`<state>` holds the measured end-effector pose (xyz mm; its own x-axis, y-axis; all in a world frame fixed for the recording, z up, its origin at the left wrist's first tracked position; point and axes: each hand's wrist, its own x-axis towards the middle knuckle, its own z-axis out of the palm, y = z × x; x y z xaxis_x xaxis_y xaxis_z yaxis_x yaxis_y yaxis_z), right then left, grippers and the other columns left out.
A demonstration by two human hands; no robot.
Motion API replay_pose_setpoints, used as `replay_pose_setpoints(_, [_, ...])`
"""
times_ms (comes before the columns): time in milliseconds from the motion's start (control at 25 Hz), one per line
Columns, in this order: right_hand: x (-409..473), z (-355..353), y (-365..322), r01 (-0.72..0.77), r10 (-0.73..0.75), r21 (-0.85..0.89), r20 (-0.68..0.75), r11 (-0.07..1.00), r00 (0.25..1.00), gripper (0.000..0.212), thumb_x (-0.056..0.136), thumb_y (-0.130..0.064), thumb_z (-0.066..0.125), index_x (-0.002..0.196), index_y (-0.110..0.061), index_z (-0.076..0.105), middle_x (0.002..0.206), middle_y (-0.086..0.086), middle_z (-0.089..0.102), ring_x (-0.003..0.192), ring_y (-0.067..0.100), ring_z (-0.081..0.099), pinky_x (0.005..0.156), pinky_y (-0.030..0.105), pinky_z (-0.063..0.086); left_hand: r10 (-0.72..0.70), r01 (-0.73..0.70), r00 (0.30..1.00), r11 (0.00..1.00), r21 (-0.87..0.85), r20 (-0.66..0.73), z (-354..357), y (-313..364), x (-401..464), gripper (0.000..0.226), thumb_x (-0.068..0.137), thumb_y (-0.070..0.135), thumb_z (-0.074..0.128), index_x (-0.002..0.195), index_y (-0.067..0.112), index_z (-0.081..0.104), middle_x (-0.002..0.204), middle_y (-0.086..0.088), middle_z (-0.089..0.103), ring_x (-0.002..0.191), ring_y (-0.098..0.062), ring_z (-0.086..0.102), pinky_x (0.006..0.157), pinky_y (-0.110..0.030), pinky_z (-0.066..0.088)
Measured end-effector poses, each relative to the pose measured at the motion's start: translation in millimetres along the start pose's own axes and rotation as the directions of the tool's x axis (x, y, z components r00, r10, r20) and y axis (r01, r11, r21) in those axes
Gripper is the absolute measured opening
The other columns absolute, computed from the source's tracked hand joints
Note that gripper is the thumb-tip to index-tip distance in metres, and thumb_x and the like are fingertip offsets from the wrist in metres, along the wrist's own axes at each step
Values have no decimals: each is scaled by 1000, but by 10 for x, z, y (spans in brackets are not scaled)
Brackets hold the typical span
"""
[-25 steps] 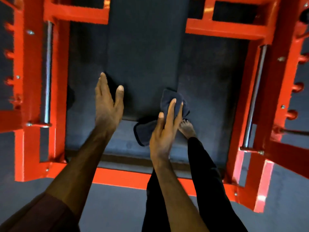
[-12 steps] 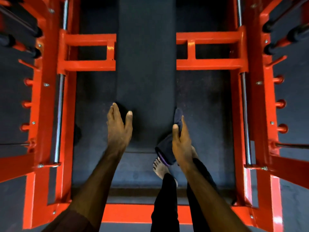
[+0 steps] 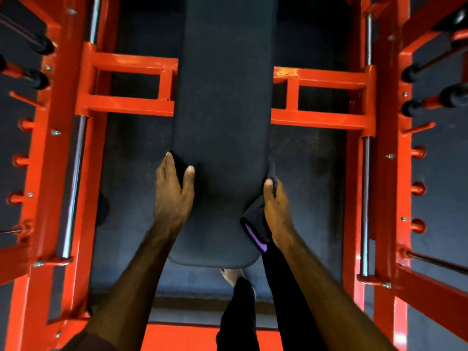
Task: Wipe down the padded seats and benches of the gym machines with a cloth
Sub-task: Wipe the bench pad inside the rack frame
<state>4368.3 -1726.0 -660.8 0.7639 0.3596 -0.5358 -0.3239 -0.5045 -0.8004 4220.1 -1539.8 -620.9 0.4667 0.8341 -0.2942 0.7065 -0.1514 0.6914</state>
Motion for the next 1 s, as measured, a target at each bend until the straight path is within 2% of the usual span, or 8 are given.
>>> replay_pose_setpoints(160, [335, 21, -313, -14, 14, 1, 4, 1000, 1000, 43, 113, -37, 44, 151, -20, 53, 145, -2, 62, 135, 12, 56, 109, 24, 42, -6, 6, 1000, 1000, 3, -28, 69, 144, 341, 72, 110, 42, 48, 165, 3, 23, 167, -19, 28, 157, -28, 25, 130, -38, 19])
replay_pose_setpoints(360, [420, 27, -389, -40, 39, 10, 43, 999, 998, 42, 112, -39, 45, 150, -21, 53, 144, -5, 62, 139, 14, 55, 118, 37, 42, 7, -5, 999, 998, 64, -38, 111, 341, 689, 81, 103, 53, 43, 165, 4, 25, 166, -21, 29, 155, -33, 28, 128, -36, 20])
replay_pose_setpoints(480, [1019, 94, -750, -26, 26, 24, 13, 999, 1000, 46, 112, -44, 43, 153, -26, 49, 146, -6, 61, 136, 10, 55, 118, 38, 43, 46, -43, 999, 994, 103, -27, 131, 402, 882, 82, 104, 54, 43, 166, 6, 22, 167, -21, 24, 156, -34, 27, 129, -45, 24])
replay_pose_setpoints(640, [793, 79, -694, 65, -66, 41, 37, 997, 997, 51, 113, -40, 41, 161, -24, 39, 161, -8, 48, 149, 5, 41, 125, 34, 32, 27, -22, 999, 991, 129, -32, 189, 526, 1144, 85, 104, 59, 41, 168, 10, 16, 170, -16, 19, 157, -33, 23, 129, -49, 25])
replay_pose_setpoints(760, [989, 113, -821, 41, -45, 60, 55, 997, 998, 48, 113, -39, 42, 159, -24, 42, 157, -8, 52, 146, 7, 46, 124, 37, 35, 17, -10, 999, 989, 151, -51, 222, 659, 1395, 86, 102, 60, 41, 168, 10, 16, 170, -16, 20, 155, -36, 26, 127, -51, 28])
replay_pose_setpoints(800, [1205, 151, -969, 19, -21, 46, 36, 999, 999, 47, 113, -39, 42, 158, -26, 44, 154, -9, 54, 143, 7, 48, 122, 34, 37, 27, -19, 998, 988, 156, -52, 232, 683, 1476, 86, 103, 59, 41, 168, 9, 16, 169, -17, 21, 155, -37, 27, 127, -51, 28])
replay_pose_setpoints(920, [1785, 224, -1406, 56, -56, 10, -6, 998, 998, 47, 113, -37, 42, 159, -27, 43, 153, -12, 51, 138, 0, 44, 109, 9, 34, 53, -41, 996, 985, 166, -66, 276, 720, 1698, 86, 103, 58, 42, 168, 9, 14, 168, -17, 22, 154, -37, 28, 126, -51, 29])
replay_pose_setpoints(1000, [1758, 223, -1458, 122, -122, 31, -5, 992, 992, 47, 114, -35, 42, 160, -27, 40, 159, -12, 45, 142, -5, 38, 114, 10, 30, 45, -31, 996, 985, 172, -76, 292, 762, 1801, 85, 103, 58, 42, 168, 10, 14, 168, -17, 23, 153, -37, 29, 125, -52, 31])
